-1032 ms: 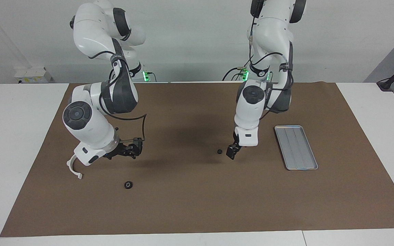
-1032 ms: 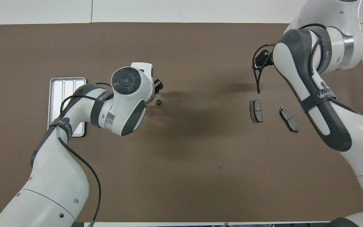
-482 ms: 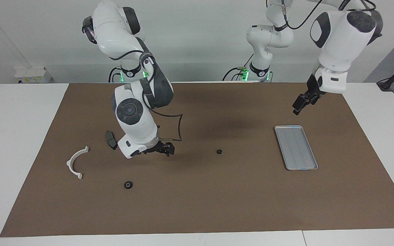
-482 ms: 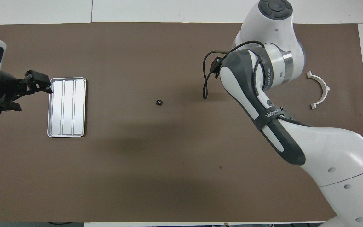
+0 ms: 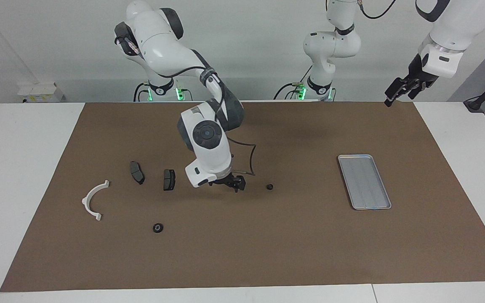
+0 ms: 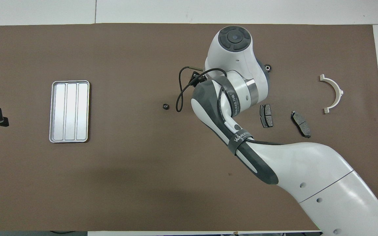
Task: Place bearing gear from tray to pile
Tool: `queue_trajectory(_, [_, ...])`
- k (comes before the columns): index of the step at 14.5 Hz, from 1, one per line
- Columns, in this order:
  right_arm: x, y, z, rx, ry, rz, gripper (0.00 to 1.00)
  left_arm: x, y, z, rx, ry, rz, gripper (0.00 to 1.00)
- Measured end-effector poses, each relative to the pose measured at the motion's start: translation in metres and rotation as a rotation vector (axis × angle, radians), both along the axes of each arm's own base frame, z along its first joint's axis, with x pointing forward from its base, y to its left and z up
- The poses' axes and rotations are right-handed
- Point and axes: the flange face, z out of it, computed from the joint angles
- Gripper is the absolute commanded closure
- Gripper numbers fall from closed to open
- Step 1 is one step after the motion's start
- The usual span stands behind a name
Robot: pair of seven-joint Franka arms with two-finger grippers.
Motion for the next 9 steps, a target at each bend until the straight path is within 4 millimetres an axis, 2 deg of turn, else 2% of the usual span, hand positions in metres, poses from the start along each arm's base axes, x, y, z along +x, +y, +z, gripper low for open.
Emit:
queue_trajectory(2, [-0.008, 0.022, -0.009, 0.0, -0.013, 0.0, 0.0, 0.004, 0.005, -0.003, 0.001, -0.021, -0.024, 0.0])
queue_trajectory(5, [-0.012, 0.034, -0.022, -0.017, -0.023, 0.027, 0.0, 0.02, -0.002, -0.017, 0.011, -0.023, -0.038, 0.0])
queue_trajectory(9, [-0.038, 0.087, -0.036, -0.004, -0.056, 0.104, 0.0, 0.041, -0.004, -0.037, 0.017, -0.014, -0.047, 0.0])
